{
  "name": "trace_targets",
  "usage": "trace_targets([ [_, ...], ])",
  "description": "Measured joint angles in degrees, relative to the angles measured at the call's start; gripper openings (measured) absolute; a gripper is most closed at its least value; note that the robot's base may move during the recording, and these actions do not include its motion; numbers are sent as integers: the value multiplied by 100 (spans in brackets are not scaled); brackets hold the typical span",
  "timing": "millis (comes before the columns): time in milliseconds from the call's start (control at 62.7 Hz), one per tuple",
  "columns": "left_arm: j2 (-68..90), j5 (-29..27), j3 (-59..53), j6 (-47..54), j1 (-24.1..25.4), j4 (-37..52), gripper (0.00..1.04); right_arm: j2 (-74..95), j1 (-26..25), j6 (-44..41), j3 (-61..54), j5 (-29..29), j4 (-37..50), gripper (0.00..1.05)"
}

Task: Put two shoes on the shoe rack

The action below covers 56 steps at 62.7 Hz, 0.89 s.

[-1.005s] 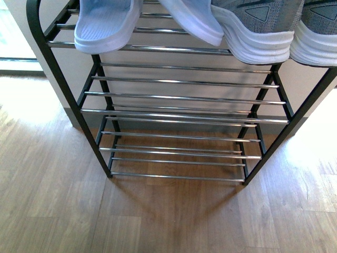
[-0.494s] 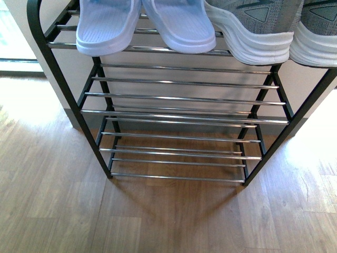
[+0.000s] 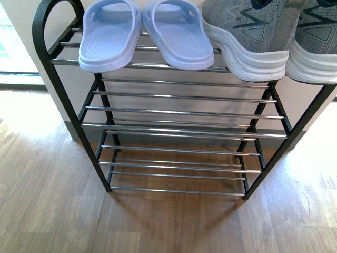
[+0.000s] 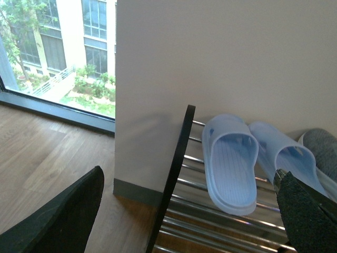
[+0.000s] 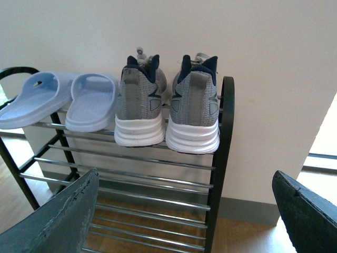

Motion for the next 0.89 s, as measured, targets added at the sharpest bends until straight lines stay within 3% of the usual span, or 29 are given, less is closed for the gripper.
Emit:
trace_targets([
  [64,-92,184,-94,127,66,249,92,0,0,0,0,-9,0,96],
  [159,-402,741,-704,887,372,1104,74,0,0,0,0,-13,0,96],
  [383,-1086,1353,-1593,1360,1067,1257,36,0,0,0,0,-17,0,96],
  [526,-1631,1834,-2124,1412,1556,1263,1,0,0,0,0,-15,0,96],
  [718,-2074,2186,-2452,1438,1891,1187,1,0,0,0,0,-15,0,96],
  [797,-2253,2734,-2549,1443,2341,1095,1,0,0,0,0,-17,0,96],
  [893,-2470,2785,-2660,1440,2542,1012,1,0,0,0,0,-17,0,96],
])
